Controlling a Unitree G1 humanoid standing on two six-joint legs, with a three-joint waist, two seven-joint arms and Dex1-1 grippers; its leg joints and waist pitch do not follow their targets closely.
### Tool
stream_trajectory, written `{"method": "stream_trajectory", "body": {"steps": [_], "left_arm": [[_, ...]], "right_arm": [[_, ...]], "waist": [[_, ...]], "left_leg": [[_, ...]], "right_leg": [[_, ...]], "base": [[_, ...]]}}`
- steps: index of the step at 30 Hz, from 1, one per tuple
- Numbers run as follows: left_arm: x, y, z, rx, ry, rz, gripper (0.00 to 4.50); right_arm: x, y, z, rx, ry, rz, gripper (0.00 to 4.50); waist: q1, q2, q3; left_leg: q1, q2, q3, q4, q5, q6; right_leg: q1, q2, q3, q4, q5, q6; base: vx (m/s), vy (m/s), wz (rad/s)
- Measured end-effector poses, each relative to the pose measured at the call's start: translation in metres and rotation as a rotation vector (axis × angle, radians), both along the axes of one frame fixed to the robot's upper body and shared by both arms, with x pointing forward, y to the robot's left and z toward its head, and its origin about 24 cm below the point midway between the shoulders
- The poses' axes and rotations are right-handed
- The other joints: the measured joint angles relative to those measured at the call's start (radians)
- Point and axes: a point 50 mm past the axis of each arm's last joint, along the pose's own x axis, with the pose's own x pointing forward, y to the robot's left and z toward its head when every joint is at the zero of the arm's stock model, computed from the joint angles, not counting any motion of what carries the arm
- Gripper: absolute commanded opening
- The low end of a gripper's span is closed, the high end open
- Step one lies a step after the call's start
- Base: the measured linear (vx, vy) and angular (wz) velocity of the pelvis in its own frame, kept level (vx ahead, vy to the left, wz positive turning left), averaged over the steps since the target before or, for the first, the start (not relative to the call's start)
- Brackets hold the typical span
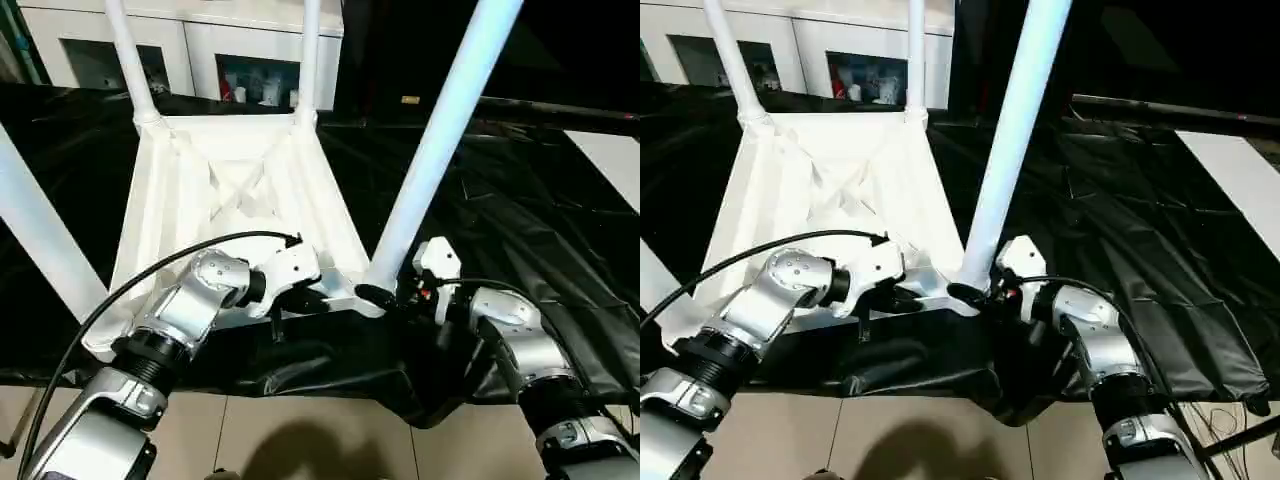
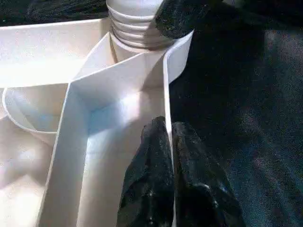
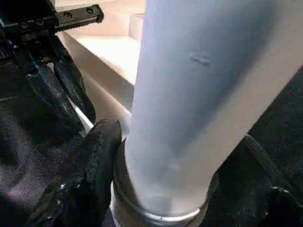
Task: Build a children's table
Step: Rotate leg to tighten
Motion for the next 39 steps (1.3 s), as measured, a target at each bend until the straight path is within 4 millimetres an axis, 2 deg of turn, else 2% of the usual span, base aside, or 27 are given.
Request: {"method": "stream_trajectory", "body": {"steps": [12,16,19,22,24,26,29,32,33,36,39], "left_arm": [[-0.001,0.002,0.0,0.004,0.005,0.013,0.0],[0.004,-0.001,-0.002,0.002,-0.016,0.074,0.0],[0.012,-0.014,-0.005,-0.003,-0.035,0.163,0.0],[0.018,-0.028,-0.008,-0.009,-0.041,0.26,0.0],[0.022,-0.038,-0.009,-0.013,-0.039,0.31,0.0],[0.023,-0.047,-0.011,-0.013,-0.038,0.351,0.0],[0.025,-0.053,-0.011,-0.01,-0.039,0.372,0.0],[0.024,-0.055,-0.012,-0.01,-0.038,0.369,0.0],[0.024,-0.055,-0.012,-0.009,-0.038,0.368,0.0],[0.026,-0.049,-0.011,-0.002,-0.052,0.372,0.0],[0.027,-0.041,-0.008,0.006,-0.057,0.35,0.0]], "right_arm": [[0.0,0.002,-0.003,0.018,0.0,-0.014,2.65],[0.006,0.009,-0.008,0.053,0.01,-0.136,2.65],[0.013,0.018,-0.014,0.088,0.019,-0.331,2.64],[0.021,0.025,-0.016,0.092,0.034,-0.511,2.64],[0.026,0.031,-0.016,0.089,0.043,-0.612,2.64],[0.03,0.036,-0.016,0.095,0.063,-0.693,2.64],[0.032,0.041,-0.016,0.102,0.077,-0.723,2.64],[0.031,0.039,-0.016,0.117,0.076,-0.715,2.64],[0.03,0.038,-0.017,0.125,0.075,-0.713,3.2],[0.025,0.038,-0.016,0.191,0.082,-0.641,3.4],[0.023,0.028,-0.01,0.193,0.06,-0.532,3.78]], "waist": [[-0.003,-0.002,-0.001],[-0.015,-0.007,-0.003],[-0.028,-0.011,-0.004],[-0.036,-0.012,-0.004],[-0.044,-0.012,-0.004],[-0.051,-0.011,-0.003],[-0.054,-0.008,-0.002],[-0.054,-0.007,-0.001],[-0.054,-0.007,-0.002],[-0.056,-0.006,-0.002],[-0.057,-0.005,-0.001]], "left_leg": [[0.001,0.0,0.0,0.0,0.0,0.0],[0.001,0.0,0.0,-0.001,0.0,0.0],[0.002,-0.001,-0.001,-0.001,0.0,0.0],[0.0,-0.001,-0.005,-0.002,0.0,0.0],[0.0,-0.001,-0.008,-0.003,0.0,0.001],[0.0,-0.001,-0.014,-0.007,-0.001,0.002],[0.0,-0.001,-0.019,-0.011,-0.002,0.003],[0.001,-0.008,-0.019,-0.013,-0.004,0.007],[0.002,-0.011,-0.019,-0.014,-0.004,0.008],[0.001,-0.015,-0.019,-0.017,-0.006,0.01],[0.0,-0.015,-0.02,-0.018,-0.005,0.01]], "right_leg": [[0.0,0.0,0.0,0.0,0.0,0.0],[0.0,0.0,0.0,-0.002,0.0,0.0],[0.001,0.0,-0.001,-0.007,0.0,0.0],[0.003,-0.003,-0.01,-0.022,0.0,0.001],[0.007,-0.013,-0.028,-0.037,-0.001,0.001],[0.015,-0.013,-0.035,-0.057,-0.001,0.001],[0.026,-0.019,-0.052,-0.083,0.0,0.001],[0.027,-0.029,-0.056,-0.086,0.0,0.001],[0.027,-0.031,-0.056,-0.086,0.0,0.001],[0.024,-0.033,-0.053,-0.085,0.0,0.001],[0.018,-0.032,-0.054,-0.083,0.0,0.0]], "base": [[0.0,0.0,0.0],[0.0,0.0,0.0],[0.0,0.0,0.0],[0.0,0.0,0.0],[0.0,0.0,0.0],[0.0,0.0,0.0],[0.0,0.0,0.0],[0.0,0.0,0.0],[0.0,0.0,0.0],[0.0,0.0,0.0],[0.0,0.0,0.0]]}}
